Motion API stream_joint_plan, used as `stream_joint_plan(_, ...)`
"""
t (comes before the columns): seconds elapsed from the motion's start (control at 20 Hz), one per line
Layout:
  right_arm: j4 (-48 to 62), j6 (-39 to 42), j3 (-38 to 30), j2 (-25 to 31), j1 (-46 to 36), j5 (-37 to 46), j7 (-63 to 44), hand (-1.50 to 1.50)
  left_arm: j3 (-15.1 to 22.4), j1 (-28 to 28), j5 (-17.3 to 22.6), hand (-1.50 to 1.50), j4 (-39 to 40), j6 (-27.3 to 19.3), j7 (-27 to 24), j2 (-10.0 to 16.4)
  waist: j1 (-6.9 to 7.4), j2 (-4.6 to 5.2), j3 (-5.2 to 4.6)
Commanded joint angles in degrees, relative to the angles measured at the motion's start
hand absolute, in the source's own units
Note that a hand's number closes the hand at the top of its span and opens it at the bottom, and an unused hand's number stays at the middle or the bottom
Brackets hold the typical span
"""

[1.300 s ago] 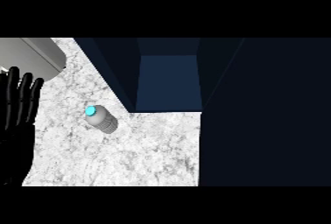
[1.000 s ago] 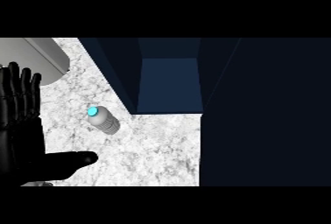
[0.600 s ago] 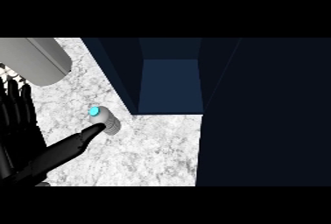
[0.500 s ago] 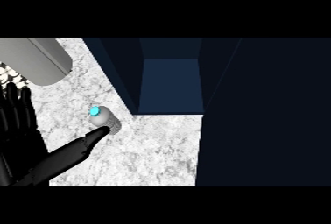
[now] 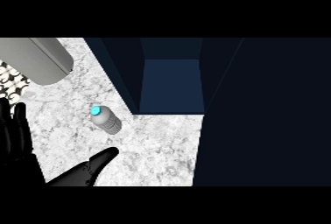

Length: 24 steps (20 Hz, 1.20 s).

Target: Pick up the bottled water, place it into the cabinet and close the cabinet

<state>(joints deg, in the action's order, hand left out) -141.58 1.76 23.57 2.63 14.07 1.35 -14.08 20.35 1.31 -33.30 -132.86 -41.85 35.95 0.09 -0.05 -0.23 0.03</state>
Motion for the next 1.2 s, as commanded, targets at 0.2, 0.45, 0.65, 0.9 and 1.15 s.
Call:
stream_joint_plan(0.2, -4.26, -2.82, 8.39, 0.27, 4.13, 6.97, -0.72, -1.50, 2.52, 4.80, -10.59, -1.50, -2.69, 0.12, 11.16, -0.08, -0.34, -0.04, 0.02)
stream_joint_plan(0.45, -9.15, -5.13, 8.84, 1.92, 2.81, 7.43, -5.95, -1.50, 4.75, -3.58, -11.31, -1.50, -5.96, 0.98, 8.96, -0.08, 0.05, -0.23, -0.04)
stream_joint_plan(0.65, -7.36, -6.87, 7.64, 1.52, -1.16, 7.27, -7.57, -1.50, -2.35, 1.60, -5.88, -1.50, -4.76, 4.15, 10.34, 1.26, -0.06, 0.06, -0.06)
stream_joint_plan(0.9, -4.40, -10.31, 12.67, 0.15, -3.37, 12.95, -7.24, -1.50, -2.34, -2.92, -1.15, -1.50, -1.78, 1.87, 4.58, 2.46, -0.08, 0.04, -0.12)
stream_joint_plan(1.15, -6.47, -10.80, 13.00, 3.97, -0.43, 11.79, -6.02, -1.50, -2.50, -2.54, -1.27, -1.50, 2.60, 1.44, 3.22, 1.43, -0.31, 0.03, -0.08)
